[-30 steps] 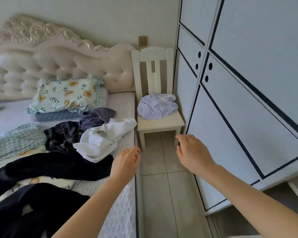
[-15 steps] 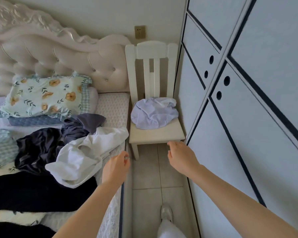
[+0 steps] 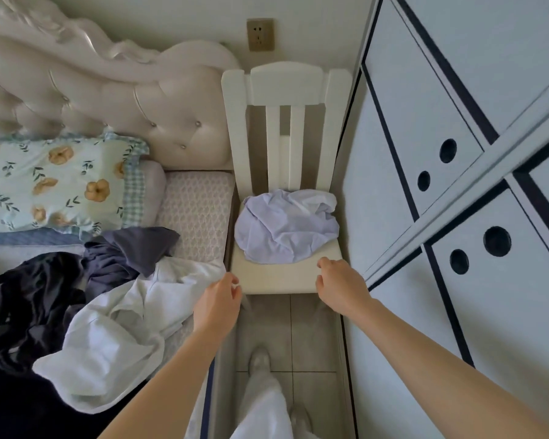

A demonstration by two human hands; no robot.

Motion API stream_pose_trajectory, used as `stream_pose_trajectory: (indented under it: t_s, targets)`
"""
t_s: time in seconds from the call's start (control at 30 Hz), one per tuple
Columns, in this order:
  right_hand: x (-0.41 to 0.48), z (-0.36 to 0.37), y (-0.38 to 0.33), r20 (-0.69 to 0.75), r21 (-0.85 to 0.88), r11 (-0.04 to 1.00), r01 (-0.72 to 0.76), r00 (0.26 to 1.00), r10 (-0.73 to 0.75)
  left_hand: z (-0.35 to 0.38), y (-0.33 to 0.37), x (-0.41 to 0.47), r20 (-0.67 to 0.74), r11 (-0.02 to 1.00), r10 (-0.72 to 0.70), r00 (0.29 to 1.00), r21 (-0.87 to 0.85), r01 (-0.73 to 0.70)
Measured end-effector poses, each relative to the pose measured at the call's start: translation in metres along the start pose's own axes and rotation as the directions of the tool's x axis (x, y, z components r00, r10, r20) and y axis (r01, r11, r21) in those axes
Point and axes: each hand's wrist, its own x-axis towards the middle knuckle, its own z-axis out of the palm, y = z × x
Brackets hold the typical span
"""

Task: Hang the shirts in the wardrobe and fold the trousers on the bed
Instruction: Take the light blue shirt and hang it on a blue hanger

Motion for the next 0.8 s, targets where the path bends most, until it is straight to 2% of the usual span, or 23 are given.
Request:
stream_pose_trajectory:
  t_s: [0.3, 0.57, 0.7, 0.8]
  targets:
    - [0.123, 0.018, 0.022, 0.107, 0.060, 0.984, -0.168, 0.981, 0.161, 0.039, -0.009, 0.141, 0.206, 0.998, -0.016, 0.978, 0.059, 0.004]
    - [0.214, 0.057, 0.052, 0.182, 0.059, 0.962, -0.267, 0.950, 0.253, 0.092, -0.005, 0.236, 0.321, 0.987, 0.010, 0.947, 0.149, -0.061]
    - [0.256, 0.077, 0.072, 0.180, 0.134, 0.951, -0.280, 0.950, 0.255, 0.123, 0.000, 0.269, 0.406, 0.957, 0.093, 0.909, 0.215, -0.194]
    - [0.286, 0.095, 0.087, 0.171, 0.126, 0.960, -0.251, 0.958, 0.229, 0.148, 0.000, 0.299, 0.400, 0.935, 0.166, 0.901, 0.226, -0.272]
